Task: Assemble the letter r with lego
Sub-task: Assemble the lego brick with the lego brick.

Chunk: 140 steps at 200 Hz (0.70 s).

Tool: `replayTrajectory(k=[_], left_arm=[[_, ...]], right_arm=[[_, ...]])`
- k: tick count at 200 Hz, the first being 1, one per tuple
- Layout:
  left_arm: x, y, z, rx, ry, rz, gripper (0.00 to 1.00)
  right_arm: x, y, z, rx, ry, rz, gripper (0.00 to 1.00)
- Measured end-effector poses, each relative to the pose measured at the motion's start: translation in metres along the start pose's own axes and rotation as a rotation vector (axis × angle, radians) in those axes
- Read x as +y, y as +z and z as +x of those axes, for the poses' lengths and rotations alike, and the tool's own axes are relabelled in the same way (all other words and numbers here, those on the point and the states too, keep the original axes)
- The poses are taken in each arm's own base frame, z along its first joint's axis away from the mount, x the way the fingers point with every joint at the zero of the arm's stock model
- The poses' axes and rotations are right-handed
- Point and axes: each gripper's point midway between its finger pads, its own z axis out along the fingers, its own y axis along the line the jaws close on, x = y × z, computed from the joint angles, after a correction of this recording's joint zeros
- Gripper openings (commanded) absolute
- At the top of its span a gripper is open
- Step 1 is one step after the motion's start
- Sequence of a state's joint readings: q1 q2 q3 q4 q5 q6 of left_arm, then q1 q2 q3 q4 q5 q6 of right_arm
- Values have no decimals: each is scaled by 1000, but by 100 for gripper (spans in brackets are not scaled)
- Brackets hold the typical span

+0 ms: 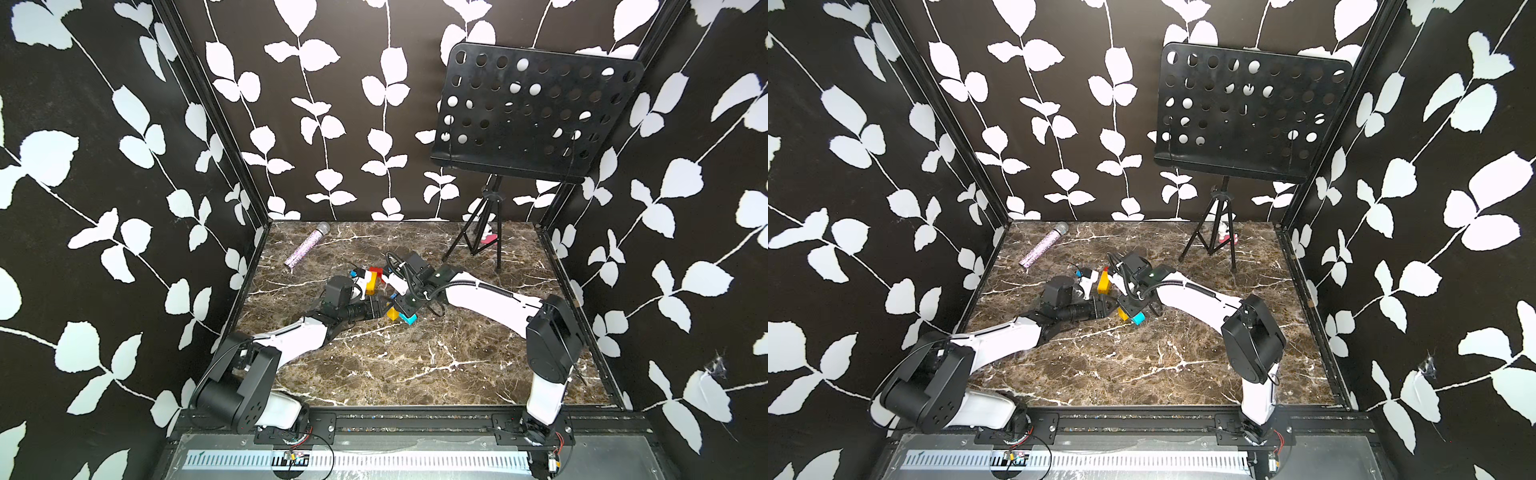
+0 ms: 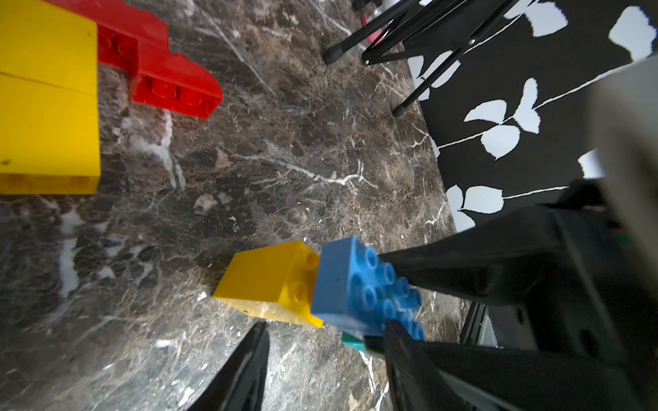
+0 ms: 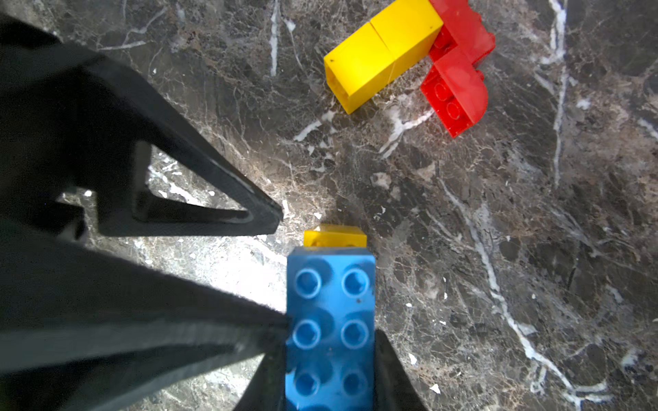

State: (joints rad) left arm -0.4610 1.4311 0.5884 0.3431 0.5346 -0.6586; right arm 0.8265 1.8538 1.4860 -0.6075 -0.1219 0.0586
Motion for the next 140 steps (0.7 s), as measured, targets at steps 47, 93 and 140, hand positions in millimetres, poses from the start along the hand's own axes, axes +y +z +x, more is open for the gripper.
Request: replayTrajectory(k=[47, 93, 140], left_arm=[[5, 8, 2, 11, -6, 1, 54], [3, 7, -7, -24, 6, 10, 55], [2, 6, -11, -36, 13, 16, 56]], right_arm=[[-3, 8, 5, 23, 5, 8, 0], [-2, 7, 2, 19, 8, 8, 0], [3, 8, 2, 20, 7, -8, 0]])
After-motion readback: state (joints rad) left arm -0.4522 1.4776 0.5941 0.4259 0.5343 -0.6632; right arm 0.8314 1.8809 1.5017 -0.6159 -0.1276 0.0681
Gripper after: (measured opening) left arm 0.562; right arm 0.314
